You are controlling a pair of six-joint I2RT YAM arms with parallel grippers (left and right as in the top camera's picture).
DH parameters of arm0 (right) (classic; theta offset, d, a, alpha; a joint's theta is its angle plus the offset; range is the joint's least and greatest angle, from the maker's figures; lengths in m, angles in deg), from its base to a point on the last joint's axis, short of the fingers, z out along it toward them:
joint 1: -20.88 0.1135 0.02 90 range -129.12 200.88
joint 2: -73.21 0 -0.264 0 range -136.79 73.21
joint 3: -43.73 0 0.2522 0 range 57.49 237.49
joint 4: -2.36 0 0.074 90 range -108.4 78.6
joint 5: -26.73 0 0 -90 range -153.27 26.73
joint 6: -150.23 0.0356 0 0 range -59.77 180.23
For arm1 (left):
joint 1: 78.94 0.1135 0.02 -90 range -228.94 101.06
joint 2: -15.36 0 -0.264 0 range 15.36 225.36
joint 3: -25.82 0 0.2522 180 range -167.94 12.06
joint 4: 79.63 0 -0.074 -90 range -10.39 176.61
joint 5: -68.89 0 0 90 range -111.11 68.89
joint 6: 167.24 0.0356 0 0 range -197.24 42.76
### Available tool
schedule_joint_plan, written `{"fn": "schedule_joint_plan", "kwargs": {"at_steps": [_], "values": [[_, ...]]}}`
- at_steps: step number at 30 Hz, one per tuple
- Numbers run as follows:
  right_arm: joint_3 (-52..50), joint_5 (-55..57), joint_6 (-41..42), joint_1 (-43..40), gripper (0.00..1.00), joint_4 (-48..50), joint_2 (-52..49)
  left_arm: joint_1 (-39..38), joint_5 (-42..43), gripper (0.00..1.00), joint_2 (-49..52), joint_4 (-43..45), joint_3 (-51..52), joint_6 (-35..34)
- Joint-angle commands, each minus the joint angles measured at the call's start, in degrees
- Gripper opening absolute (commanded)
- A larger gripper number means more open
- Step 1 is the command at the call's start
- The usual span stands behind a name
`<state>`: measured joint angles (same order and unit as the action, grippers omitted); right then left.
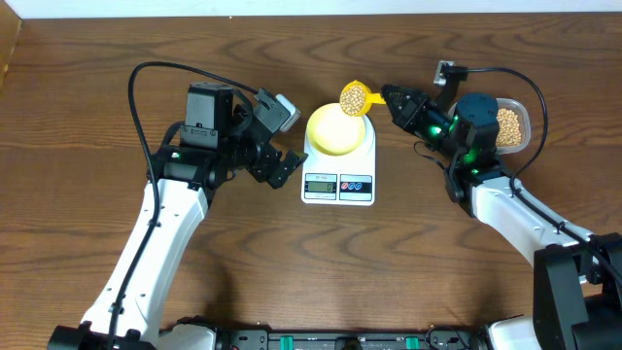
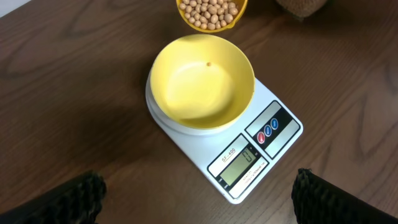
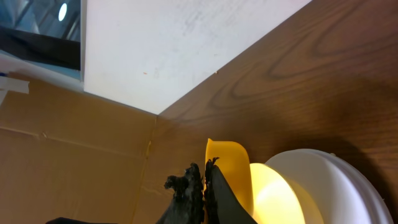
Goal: Scoop item into bowl and weigh 50g on scale
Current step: 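Tilt the scoop over the yellow bowl with the right gripper to pour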
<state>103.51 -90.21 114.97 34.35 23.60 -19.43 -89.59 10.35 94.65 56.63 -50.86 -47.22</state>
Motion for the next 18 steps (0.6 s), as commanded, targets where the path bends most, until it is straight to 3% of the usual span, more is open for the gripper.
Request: {"fn": "schedule_joint_plan", "kwargs": {"at_steps": [1, 9, 18], "values": [[0.04, 0.48, -1.27, 0.76, 0.01, 0.39, -0.39, 0.13, 0.90, 0.98, -0.63, 0.04, 0.44, -0.26], [0.04, 0.48, -2.16, 1.18, 0.01, 0.37, -0.39, 0.13, 0.90, 0.97, -0.63, 0.04, 0.44, -0.26], [0.04, 0.46, -8.66, 1.25, 0.02, 0.33, -0.39, 0.13, 0.90, 0.98, -0.63, 0.04, 0.46, -0.26]]}}
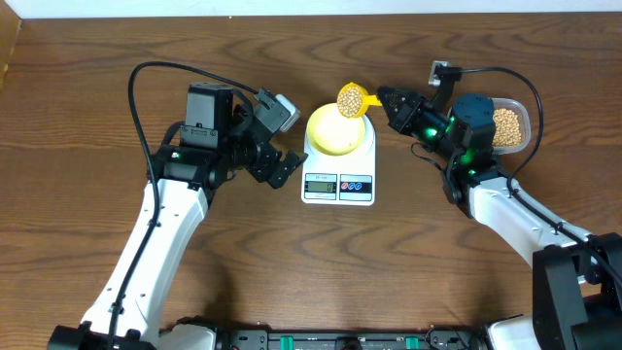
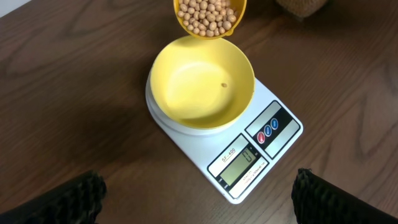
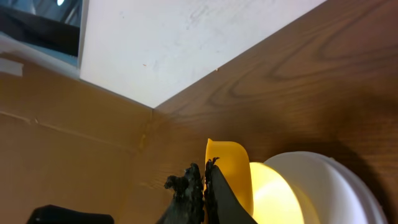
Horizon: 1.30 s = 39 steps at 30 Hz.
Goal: Scoop item into bowl and weigh 50g on scale
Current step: 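Tilt the scoop over the yellow bowl with the right gripper to pour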
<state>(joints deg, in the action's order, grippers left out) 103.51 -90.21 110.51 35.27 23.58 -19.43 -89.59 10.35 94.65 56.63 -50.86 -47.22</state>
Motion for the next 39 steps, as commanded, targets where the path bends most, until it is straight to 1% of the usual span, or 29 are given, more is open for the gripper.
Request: {"fn": "schedule_joint_plan", "kwargs": {"at_steps": [1, 14, 19, 26, 39], "values": [[0.04, 0.46, -4.92, 0.33, 0.01, 0.35, -0.39, 0.13, 0.90, 0.97, -0.63, 0.02, 0.46, -0.26], [0.04, 0.42, -11.41, 0.35, 0.01, 0.09, -0.39, 0.13, 0.90, 0.98, -0.63, 0.04, 0.46, -0.26], [0.04, -0.68, -15.63, 0.35, 0.01, 0.02, -0.39, 0.13, 0.90, 0.97, -0.63, 0.04, 0.44, -0.26], [0.04, -0.66, -17.86, 0.35, 0.01, -0.02, -0.39, 0.13, 0.90, 0.98, -0.63, 0.04, 0.46, -0.26], [0.04, -0.87, -18.25, 0.35, 0.01, -0.02, -0.39, 0.13, 0.90, 0.98, -0.63, 0.04, 0.44, -0.26]]}}
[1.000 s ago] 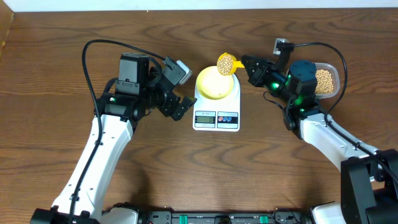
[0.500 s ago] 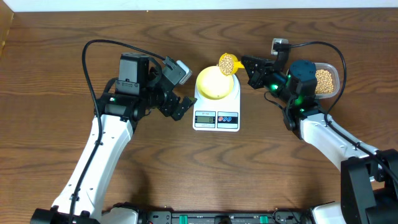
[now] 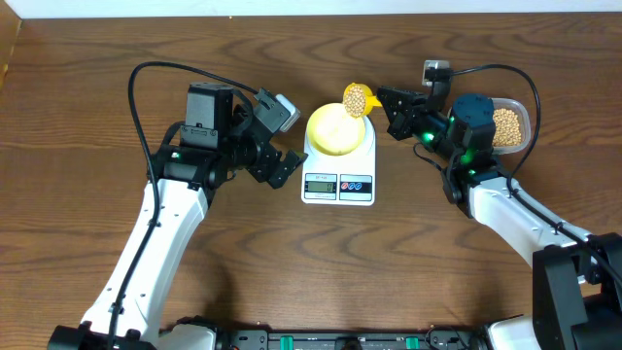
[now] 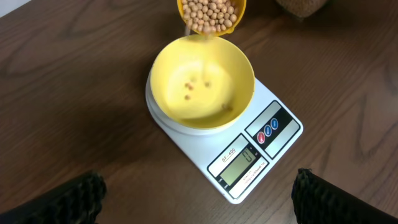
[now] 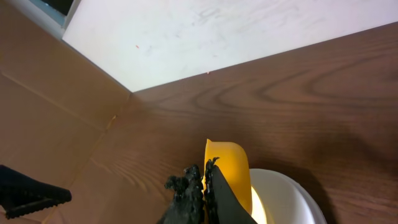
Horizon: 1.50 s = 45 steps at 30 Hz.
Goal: Scoop item into bowl and weigh 50g on scale
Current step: 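Tilt the scoop over the yellow bowl with the right gripper to pour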
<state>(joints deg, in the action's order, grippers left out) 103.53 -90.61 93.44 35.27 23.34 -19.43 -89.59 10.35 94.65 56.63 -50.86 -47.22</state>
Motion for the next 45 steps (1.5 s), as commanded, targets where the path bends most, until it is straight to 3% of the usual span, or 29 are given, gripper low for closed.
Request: {"fn": "schedule_joint_plan", "kwargs": {"at_steps": [1, 45], "values": [[0.02, -0.48, -1.20, 0.35, 0.01, 0.22, -0.39, 0.13, 0.90, 0.98, -0.63, 0.04, 0.44, -0.26], [0.02, -1.75, -10.82, 2.21, 0.01, 0.15, -0.39, 0.13, 0.90, 0.98, -0.63, 0.04, 0.44, -0.26]]}}
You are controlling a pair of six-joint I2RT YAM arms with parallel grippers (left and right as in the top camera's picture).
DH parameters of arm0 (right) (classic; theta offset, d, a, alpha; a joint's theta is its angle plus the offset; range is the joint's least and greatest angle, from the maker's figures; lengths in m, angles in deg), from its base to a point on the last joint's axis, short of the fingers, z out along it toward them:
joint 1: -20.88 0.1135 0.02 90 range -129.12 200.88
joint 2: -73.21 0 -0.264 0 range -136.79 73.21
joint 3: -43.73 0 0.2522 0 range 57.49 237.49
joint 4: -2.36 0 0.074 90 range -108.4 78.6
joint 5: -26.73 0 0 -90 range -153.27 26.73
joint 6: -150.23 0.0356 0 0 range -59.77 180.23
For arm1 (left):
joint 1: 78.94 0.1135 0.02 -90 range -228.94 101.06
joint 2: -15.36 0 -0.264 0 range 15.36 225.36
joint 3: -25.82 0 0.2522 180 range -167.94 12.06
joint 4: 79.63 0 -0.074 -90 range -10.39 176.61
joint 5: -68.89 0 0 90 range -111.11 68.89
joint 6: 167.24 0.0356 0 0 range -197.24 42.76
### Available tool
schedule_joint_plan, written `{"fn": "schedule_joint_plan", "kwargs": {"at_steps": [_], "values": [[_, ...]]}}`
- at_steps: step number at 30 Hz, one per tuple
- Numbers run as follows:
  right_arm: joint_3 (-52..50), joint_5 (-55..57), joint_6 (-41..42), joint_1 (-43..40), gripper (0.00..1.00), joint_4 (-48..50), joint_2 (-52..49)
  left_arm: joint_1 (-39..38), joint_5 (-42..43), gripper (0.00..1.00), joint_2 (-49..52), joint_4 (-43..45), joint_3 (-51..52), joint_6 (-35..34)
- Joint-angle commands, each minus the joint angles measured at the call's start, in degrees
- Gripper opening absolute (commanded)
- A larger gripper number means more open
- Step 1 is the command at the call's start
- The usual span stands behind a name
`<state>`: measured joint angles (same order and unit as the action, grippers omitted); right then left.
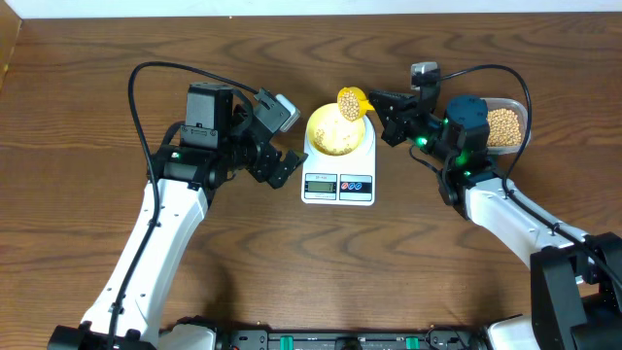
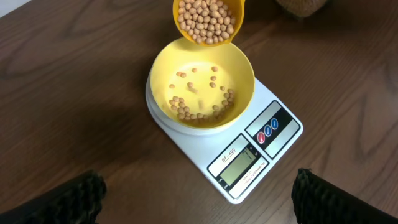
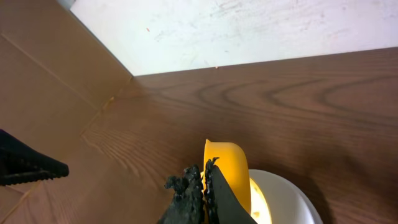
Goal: Scoop item into bowl and weigh 50g on scale
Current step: 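Tilt the scoop over the yellow bowl with the right gripper to pour, then keep tilting the scoop to pour soybeans into the bowl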
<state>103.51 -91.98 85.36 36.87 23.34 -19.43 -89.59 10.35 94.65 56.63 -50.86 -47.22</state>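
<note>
A yellow bowl point(image 1: 337, 132) sits on the white scale point(image 1: 339, 181) at the table's middle, with a scatter of soybeans on its bottom point(image 2: 200, 102). Above its far rim hangs a yellow scoop point(image 1: 351, 102), tilted and still heaped with beans point(image 2: 208, 20). My right gripper point(image 1: 379, 105) is shut on the scoop's handle; in the right wrist view the scoop point(image 3: 228, 174) shows edge-on beyond the closed fingers. To the left of the scale my left gripper point(image 1: 277, 146) stays open, holding nothing, and looks down on the bowl and the scale's display point(image 2: 239, 165).
A clear tub of soybeans point(image 1: 505, 123) stands at the far right behind my right arm. A white wall and a cardboard panel point(image 3: 43, 93) border the table's far side.
More beans have dropped from the scoop into the bowl: a few lay there before, now many. My right wrist has rolled further, tilting the scoop. The left arm has not moved.
The full scoop hung at the bowl's far rim, with a single bean in the bowl. It then stood nearer over the bowl. Then a few beans lay in the bowl, and now many do, the scoop still holding most.
</note>
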Motion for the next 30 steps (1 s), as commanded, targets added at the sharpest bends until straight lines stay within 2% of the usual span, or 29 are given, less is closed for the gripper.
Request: {"fn": "schedule_joint_plan", "kwargs": {"at_steps": [1, 15, 30], "values": [[0.04, -0.37, -3.15, 0.61, 0.01, 0.15, -0.39, 0.13, 0.90, 0.98, -0.63, 0.04, 0.44, -0.26], [0.04, -0.35, -7.56, 0.61, 0.01, -0.98, -0.39, 0.13, 0.90, 0.98, -0.63, 0.04, 0.44, -0.26], [0.04, -0.37, -8.09, 0.61, 0.01, -1.36, -0.39, 0.13, 0.90, 0.98, -0.63, 0.04, 0.44, -0.26]]}}
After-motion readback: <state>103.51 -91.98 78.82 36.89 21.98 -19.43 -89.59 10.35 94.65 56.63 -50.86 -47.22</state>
